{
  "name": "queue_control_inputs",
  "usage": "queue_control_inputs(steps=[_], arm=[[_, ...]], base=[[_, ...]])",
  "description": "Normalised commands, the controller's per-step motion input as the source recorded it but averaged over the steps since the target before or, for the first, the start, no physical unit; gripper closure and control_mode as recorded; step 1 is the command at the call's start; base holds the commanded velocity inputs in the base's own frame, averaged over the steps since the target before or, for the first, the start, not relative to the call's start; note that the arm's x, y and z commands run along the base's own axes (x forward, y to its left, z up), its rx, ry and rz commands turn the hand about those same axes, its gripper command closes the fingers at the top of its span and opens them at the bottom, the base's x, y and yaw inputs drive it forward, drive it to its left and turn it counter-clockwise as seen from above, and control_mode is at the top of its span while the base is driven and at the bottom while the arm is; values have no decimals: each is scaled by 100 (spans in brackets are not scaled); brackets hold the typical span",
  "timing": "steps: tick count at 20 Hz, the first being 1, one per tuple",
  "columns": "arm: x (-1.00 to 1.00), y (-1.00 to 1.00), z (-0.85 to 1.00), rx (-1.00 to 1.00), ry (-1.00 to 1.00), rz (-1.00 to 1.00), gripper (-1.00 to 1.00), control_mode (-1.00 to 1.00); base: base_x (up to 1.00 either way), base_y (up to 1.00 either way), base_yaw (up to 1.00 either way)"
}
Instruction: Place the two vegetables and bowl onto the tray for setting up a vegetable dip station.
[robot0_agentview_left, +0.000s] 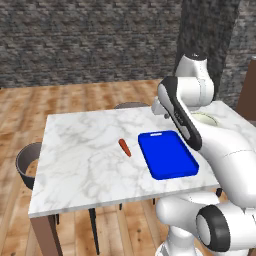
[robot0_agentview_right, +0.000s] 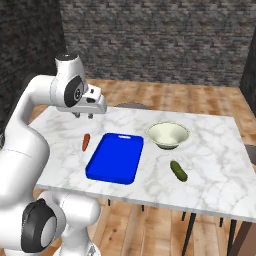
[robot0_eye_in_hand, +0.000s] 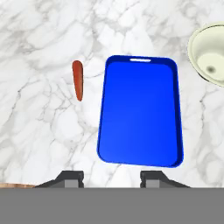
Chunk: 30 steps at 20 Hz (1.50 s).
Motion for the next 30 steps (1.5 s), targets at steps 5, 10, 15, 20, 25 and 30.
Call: queue_control_inputs(steps=[5,10,15,20,25,30], arm=[[12,-22,-3,0,0,0,-100,-100],[40,-50,-13,0,2,1,-100,-100],[51,-50,-10,0,12,0,-100,-100],[48,-48,-20,0,10,-2,-100,-100],[39,-49,-26,0,10,-4,-100,-100],[43,-41,-34,-2,5,-4,-100,-100]], base=[[0,0,0],[0,0,0],[0,0,0],[0,0,0],[0,0,0],[0,0,0]])
